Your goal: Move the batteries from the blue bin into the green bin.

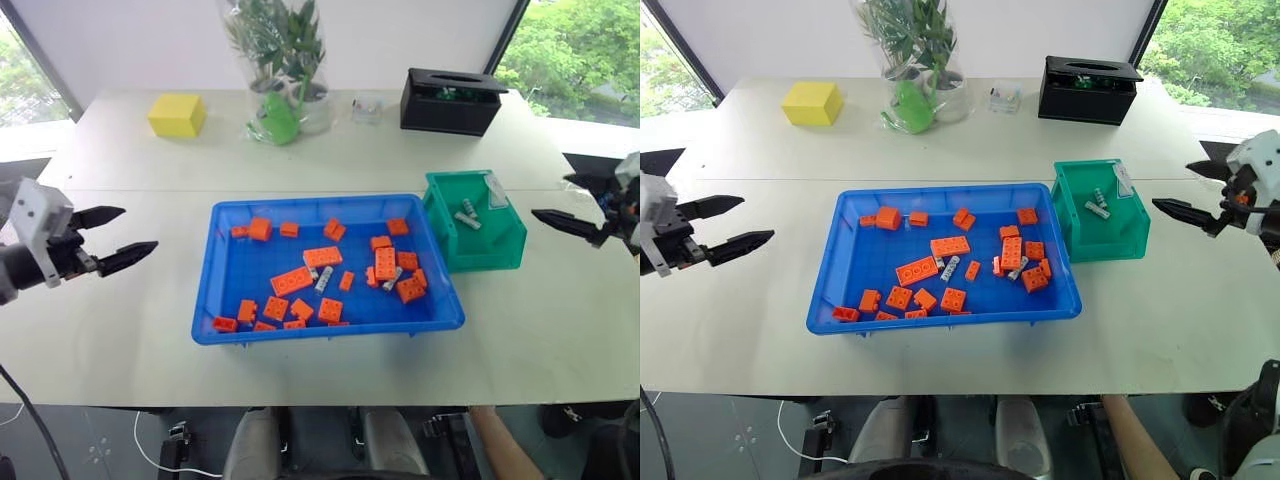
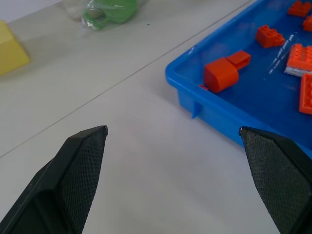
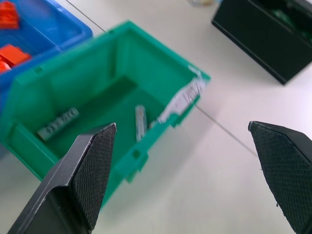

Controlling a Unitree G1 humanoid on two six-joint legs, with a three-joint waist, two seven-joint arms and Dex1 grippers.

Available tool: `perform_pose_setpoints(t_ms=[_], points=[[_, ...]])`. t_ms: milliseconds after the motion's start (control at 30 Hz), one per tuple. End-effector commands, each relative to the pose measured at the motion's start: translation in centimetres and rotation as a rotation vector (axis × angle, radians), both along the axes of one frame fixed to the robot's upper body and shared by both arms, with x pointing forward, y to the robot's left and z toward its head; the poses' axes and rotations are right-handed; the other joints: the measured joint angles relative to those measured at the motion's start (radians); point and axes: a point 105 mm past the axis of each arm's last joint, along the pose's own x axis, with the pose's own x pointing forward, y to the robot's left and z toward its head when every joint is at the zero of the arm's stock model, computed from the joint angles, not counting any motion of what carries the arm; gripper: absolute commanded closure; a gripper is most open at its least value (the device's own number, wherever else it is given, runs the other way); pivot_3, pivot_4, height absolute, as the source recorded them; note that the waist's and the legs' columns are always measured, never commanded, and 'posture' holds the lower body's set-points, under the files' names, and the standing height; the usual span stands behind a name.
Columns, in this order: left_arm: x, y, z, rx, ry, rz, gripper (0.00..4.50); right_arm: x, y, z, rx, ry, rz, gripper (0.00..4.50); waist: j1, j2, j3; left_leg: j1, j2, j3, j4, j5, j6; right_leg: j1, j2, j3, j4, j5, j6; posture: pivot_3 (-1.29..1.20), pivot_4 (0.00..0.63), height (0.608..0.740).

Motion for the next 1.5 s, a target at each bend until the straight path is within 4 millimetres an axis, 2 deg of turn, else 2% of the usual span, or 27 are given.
perform_pose_setpoints(t_ms=[33, 100, 167, 300, 367, 467, 633, 800, 1100, 1333, 1433, 1500], points=[[-0.6, -3.3, 1.6, -0.011, -0.023, -0.144, 0.0, 0.7, 4.4, 4.2, -0.055, -0.088, 0.18, 0.04, -0.001, 0.0, 0.0, 0.0, 0.0, 0.0, 0.0, 0.0, 0.0, 0.0, 0.0, 0.0, 0.0, 0.0, 0.0, 0.0, 0.15, 0.736], [-1.3, -5.8, 2.0, -0.021, 0.0, -0.256, 0.0, 1.1, 9.2, 4.9, -0.066, -0.085, 0.356, 0.04, -0.004, 0.0, 0.0, 0.0, 0.0, 0.0, 0.0, 0.0, 0.0, -0.001, 0.001, 0.0, 0.002, 0.0, 0.0, 0.0, 0.15, 0.736], [-1.8, -7.6, 2.1, -0.019, 0.018, -0.339, 0.0, 1.3, 13.4, 4.7, -0.075, -0.07, 0.498, 0.04, -0.005, 0.0, 0.0, 0.0, 0.001, 0.0, 0.0, 0.0, 0.0, -0.001, 0.002, 0.0, 0.003, 0.0, 0.0, 0.0, 0.15, 0.736], [-1.8, -9.5, 2.1, -0.021, 0.023, -0.412, 0.0, 1.7, 19.9, 2.8, -0.09, -0.029, 0.67, 0.04, 0.004, 0.0, 0.0, 0.0, -0.001, -0.001, 0.0, 0.0, 0.0, -0.001, 0.003, 0.0, 0.006, 0.001, 0.001, 0.0, 0.15, 0.736], [-1.6, -10.2, 2.0, -0.025, 0.024, -0.432, 0.0, 1.8, 22.4, 1.4, -0.089, 0.005, 0.724, 0.04, 0.009, 0.0, 0.0, 0.0, -0.002, 0.0, 0.001, 0.0, 0.0, -0.002, 0.002, 0.0, 0.009, 0.001, 0.002, 0.0, 0.15, 0.736], [-1.8, -10.8, 1.8, -0.025, 0.033, -0.46, 0.0, 2.1, 24.7, -1.0, -0.117, 0.06, 0.768, 0.04, 0.01, 0.0, 0.0, -0.002, -0.003, 0.0, 0.003, 0.0, 0.0, -0.003, 0.002, 0.0, 0.01, 0.001, 0.002, 0.0, 0.15, 0.736], [-1.9, -11.1, 1.5, -0.016, 0.039, -0.471, 0.0, 2.3, 27.1, -3.8, -0.139, 0.125, 0.795, 0.04, 0.006, -0.001, 0.0, -0.002, -0.003, 0.0, 0.003, 0.0, 0.0, -0.003, 0.002, 0.0, 0.011, 0.001, 0.001, 0.0, 0.15, 0.736], [-2.3, -11.1, 1.1, -0.009, 0.049, -0.473, 0.0, 2.2, 28.5, -6.2, -0.179, 0.183, 0.809, 0.04, 0.003, -0.001, 0.0, -0.001, -0.003, 0.0, 0.003, 0.001, 0.0, -0.004, 0.003, -0.001, 0.013, 0.001, 0.002, 0.0, 0.15, 0.736], [-2.7, -11.1, 0.7, -0.009, 0.045, -0.462, 0.0, 3.8, 29.3, -8.6, -0.236, 0.264, 0.733, 0.04, 0.002, -0.001, 0.0, -0.001, -0.003, 0.0, 0.003, 0.001, -0.001, -0.003, 0.003, -0.001, 0.013, 0.0, 0.001, 0.0, 0.15, 0.736], [-2.5, -11.1, 0.7, -0.01, 0.033, -0.448, 0.0, 4.5, 29.3, -9.4, -0.232, 0.294, 0.71, 0.04, 0.001, -0.001, 0.0, -0.001, -0.003, 0.0, 0.003, 0.001, -0.001, -0.003, 0.003, -0.001, 0.013, 0.0, 0.001, 0.0, 0.15, 0.736], [-2.4, -11.1, 0.8, -0.01, 0.026, -0.441, 0.0, 4.5, 29.2, -9.5, -0.238, 0.299, 0.718, 0.76, 0.002, -0.001, 0.0, -0.001, -0.003, 0.0, 0.003, 0.001, -0.001, -0.003, 0.003, -0.001, 0.013, 0.0, 0.001, 0.0, 0.15, 0.736], [-2.3, -11.0, 0.9, -0.01, 0.02, -0.434, 0.0, 4.4, 29.3, -9.2, -0.229, 0.291, 0.732, 1.81, 0.001, -0.001, 0.0, -0.001, -0.003, 0.0, 0.003, 0.001, -0.001, -0.003, 0.003, -0.001, 0.013, 0.0, 0.001, 0.0, 0.15, 0.736]])
